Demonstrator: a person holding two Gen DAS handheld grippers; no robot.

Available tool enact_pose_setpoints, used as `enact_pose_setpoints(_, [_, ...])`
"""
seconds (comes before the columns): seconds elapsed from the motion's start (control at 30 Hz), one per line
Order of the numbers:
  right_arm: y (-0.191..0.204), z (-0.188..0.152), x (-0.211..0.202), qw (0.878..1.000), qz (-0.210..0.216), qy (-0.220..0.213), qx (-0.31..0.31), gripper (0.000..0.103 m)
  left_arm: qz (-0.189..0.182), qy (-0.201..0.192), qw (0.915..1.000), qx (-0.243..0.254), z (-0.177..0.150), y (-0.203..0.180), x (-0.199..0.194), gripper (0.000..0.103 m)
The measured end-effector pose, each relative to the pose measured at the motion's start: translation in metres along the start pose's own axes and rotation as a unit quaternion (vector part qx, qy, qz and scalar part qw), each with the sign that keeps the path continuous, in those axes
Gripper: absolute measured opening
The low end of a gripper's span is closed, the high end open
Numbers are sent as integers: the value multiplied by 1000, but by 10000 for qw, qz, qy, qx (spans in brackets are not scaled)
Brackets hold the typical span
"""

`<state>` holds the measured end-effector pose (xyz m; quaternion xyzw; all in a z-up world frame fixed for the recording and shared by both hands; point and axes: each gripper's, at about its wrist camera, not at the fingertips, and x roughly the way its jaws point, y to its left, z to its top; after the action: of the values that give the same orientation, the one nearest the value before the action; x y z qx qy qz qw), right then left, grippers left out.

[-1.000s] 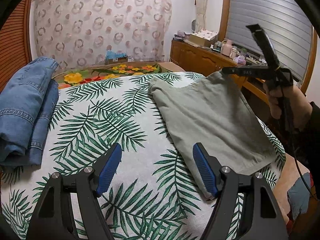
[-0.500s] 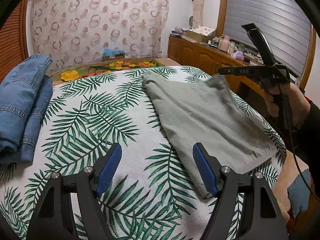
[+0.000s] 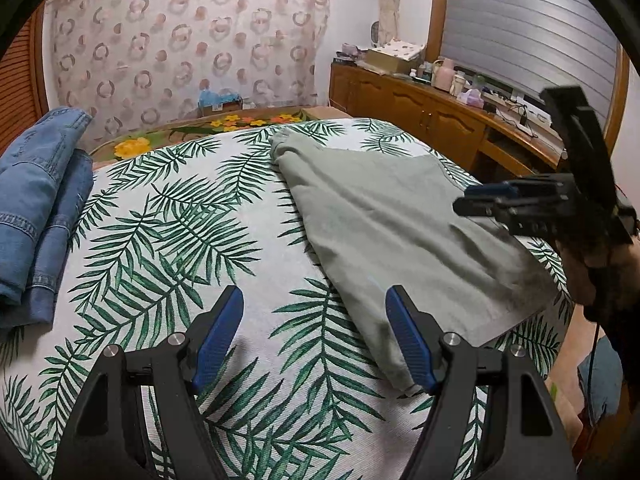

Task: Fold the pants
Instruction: 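Close the right tool on the pants' hem end while the left tool closes beside it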

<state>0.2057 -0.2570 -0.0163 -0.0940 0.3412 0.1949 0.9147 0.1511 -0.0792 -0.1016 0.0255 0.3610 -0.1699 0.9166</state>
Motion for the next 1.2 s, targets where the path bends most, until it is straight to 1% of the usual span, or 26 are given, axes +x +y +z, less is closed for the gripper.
enact_pose_setpoints(0.17, [3, -9, -7, 10000, 30, 57, -4, 34, -18, 37, 10000, 44, -1, -4, 1, 75])
enact_pose_setpoints(0.27, [1, -14, -4, 9998, -106, 154, -61, 36, -24, 60, 10000, 52, -1, -6, 2, 75])
enact_pose_setpoints(0.3, [0, -17, -2, 9997, -117, 201, -29, 38, -25, 69, 10000, 62, -2, -7, 3, 75])
enact_pose_setpoints(0.33, [0, -16, -4, 9999, -115, 123, -32, 42, -21, 77, 9999, 73, -2, -7, 3, 75])
enact_pose_setpoints(0.43, [-1, -18, -6, 9998, -195, 59, -91, 46, -12, 108, 9999, 111, -3, -10, 4, 75])
enact_pose_setpoints(0.5, [-1, -18, -5, 9998, -174, 50, -45, 47, -16, 117, 9999, 121, -4, -11, 4, 75])
enact_pose_setpoints(0.7, [8, -18, -1, 9995, -291, 36, -90, 49, -164, 106, 9996, 187, -4, -21, -4, 75])
enact_pose_setpoints(0.8, [8, -16, 0, 9994, -345, 57, -79, 49, -320, 127, 9992, 205, -5, -26, -9, 74])
enact_pose_setpoints(0.87, [9, -17, -5, 9994, -331, 83, -21, 49, -349, 156, 9990, 243, -5, -28, -10, 72])
enact_pose_setpoints(0.93, [11, -23, -16, 9997, -252, -35, 5, 49, -387, 198, 9986, 293, -7, -31, -11, 65])
enact_pose_setpoints(1.03, [12, -37, -33, 9996, -236, -115, 59, 49, -461, 212, 9981, 361, -9, -37, -13, 63])
enact_pose_setpoints(1.13, [13, -54, -47, 9996, -235, -97, 132, 49, -463, 253, 9976, 448, -10, -41, -13, 59])
enact_pose_setpoints(1.2, [12, -63, -57, 9994, -269, -130, 181, 49, -469, 313, 9972, 485, -12, -43, -11, 59])
